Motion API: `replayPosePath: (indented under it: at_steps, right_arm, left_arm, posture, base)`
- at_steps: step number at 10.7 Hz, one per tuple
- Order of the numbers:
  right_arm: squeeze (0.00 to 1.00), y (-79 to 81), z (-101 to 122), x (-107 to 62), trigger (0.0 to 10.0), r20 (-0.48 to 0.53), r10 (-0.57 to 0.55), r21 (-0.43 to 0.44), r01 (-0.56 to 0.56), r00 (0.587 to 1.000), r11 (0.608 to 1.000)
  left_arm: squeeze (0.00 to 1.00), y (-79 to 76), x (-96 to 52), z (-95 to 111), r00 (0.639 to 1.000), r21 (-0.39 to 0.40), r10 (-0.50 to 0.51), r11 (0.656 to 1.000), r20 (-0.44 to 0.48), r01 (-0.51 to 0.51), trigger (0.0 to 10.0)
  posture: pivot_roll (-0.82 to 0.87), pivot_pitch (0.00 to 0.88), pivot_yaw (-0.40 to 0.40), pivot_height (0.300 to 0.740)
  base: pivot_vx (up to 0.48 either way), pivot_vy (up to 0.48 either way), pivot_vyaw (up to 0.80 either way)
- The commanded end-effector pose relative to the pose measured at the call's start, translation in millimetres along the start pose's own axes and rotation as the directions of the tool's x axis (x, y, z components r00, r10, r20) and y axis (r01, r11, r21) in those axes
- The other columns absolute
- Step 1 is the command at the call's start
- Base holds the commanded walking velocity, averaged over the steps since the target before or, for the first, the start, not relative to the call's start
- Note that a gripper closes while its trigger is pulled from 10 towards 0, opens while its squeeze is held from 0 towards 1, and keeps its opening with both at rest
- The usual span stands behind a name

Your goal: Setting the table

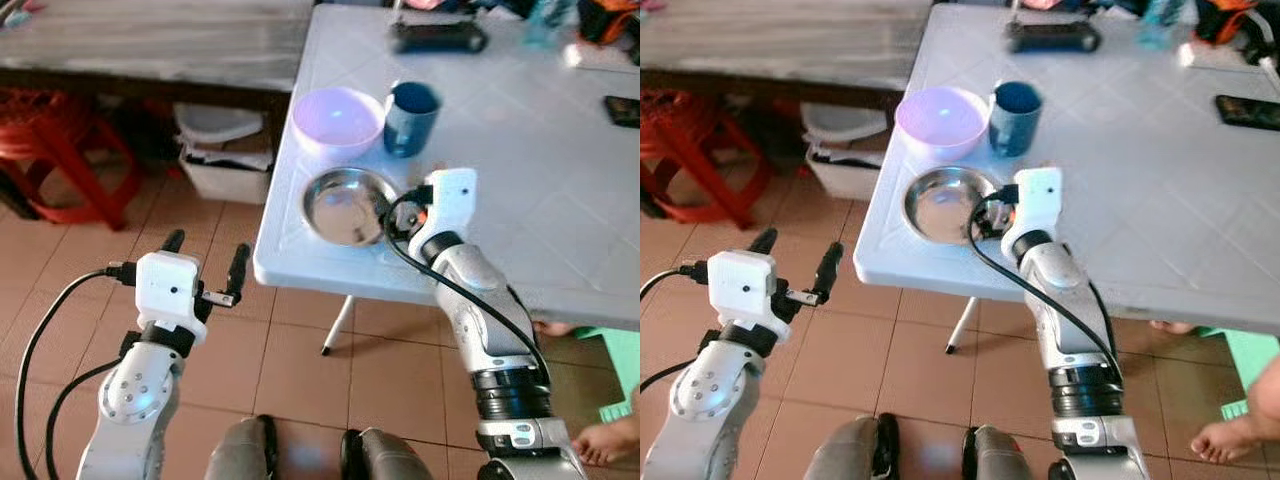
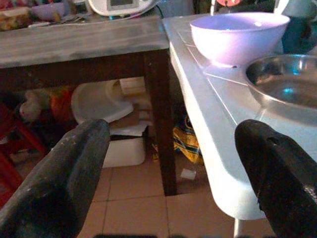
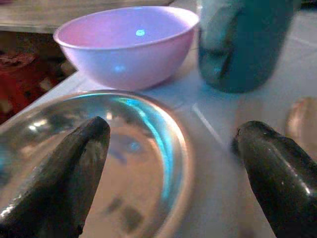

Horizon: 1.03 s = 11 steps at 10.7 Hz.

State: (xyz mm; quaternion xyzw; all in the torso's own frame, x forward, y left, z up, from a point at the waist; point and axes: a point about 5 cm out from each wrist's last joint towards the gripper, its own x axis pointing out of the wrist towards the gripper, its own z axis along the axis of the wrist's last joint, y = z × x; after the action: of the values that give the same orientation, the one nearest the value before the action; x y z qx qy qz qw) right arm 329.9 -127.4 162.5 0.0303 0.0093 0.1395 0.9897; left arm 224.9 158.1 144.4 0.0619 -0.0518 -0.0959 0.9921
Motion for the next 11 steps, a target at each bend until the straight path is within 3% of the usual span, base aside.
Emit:
replayPosePath:
  at_steps: [1, 2, 3, 7, 8, 9, 11]
  right_arm:
    - [1.0, 2.3, 2.3, 0.1, 10.0, -0.005, 0.009, 0.002, -0.009, 1.0, 1.0]
    - [0.81, 4.2, 0.4, -0.2, 10.0, -0.02, 0.01, 0.007, -0.01, 1.0, 1.0]
    - [0.0, 11.3, -2.3, -3.4, 10.0, -0.031, 0.029, 0.035, -0.027, 0.999, 0.999]
    - [0.0, 17.5, -8.8, -5.2, 9.7, -0.091, 0.049, 0.111, -0.039, 0.995, 0.993]
    - [0.0, 17.6, -13.3, -5.3, 2.7, -0.132, 0.05, 0.123, -0.034, 0.99, 0.992]
    - [0.0, 18.6, -16.2, -6.2, 0.0, -0.158, 0.056, 0.138, -0.034, 0.986, 0.99]
    - [0.0, 15.6, -17.1, -5.2, 0.0, -0.177, 0.03, 0.185, 0.003, 0.984, 0.983]
  left_arm:
    - [0.0, -0.4, -3.9, 3.4, 1.0, 0.01, -0.014, 1.0, 0.004, 0.014, 10.0]
    - [0.0, -1.2, -4.9, 3.6, 1.0, 0.016, -0.022, 1.0, 0.003, 0.022, 10.0]
    - [0.0, -2.9, -5.7, 4.2, 1.0, 0.01, -0.023, 1.0, 0.003, 0.023, 10.0]
    - [0.0, -4.9, -5.2, 3.8, 0.999, 0.007, -0.037, 0.999, -0.003, 0.037, 10.0]
    - [0.0, -6.7, -4.6, 4.3, 0.999, 0.001, -0.046, 0.999, 0.002, 0.046, 10.0]
    - [0.0, -7.1, -5.2, 4.2, 0.999, -0.002, -0.047, 0.999, 0.0, 0.047, 10.0]
    - [0.0, -10.2, -4.5, 4.0, 0.999, -0.004, -0.053, 0.999, -0.001, 0.053, 10.0]
  posture:
    - [0.09, 0.242, -0.004, 0.74]
    - [0.09, 0.245, -0.004, 0.74]
    - [0.09, 0.248, -0.001, 0.74]
    - [0.08, 0.253, 0.003, 0.74]
    - [0.08, 0.253, 0.001, 0.74]
    - [0.08, 0.254, 0.001, 0.74]
    - [0.08, 0.257, 0.004, 0.74]
  base:
    - [0.0, 0.0, 0.0]
    - [0.0, 0.0, 0.0]
    - [0.0, 0.0, 0.0]
    - [0.0, 0.0, 0.0]
    - [0.0, 0.0, 0.0]
    - [0.0, 0.0, 0.0]
    - [0.0, 0.0, 0.0]
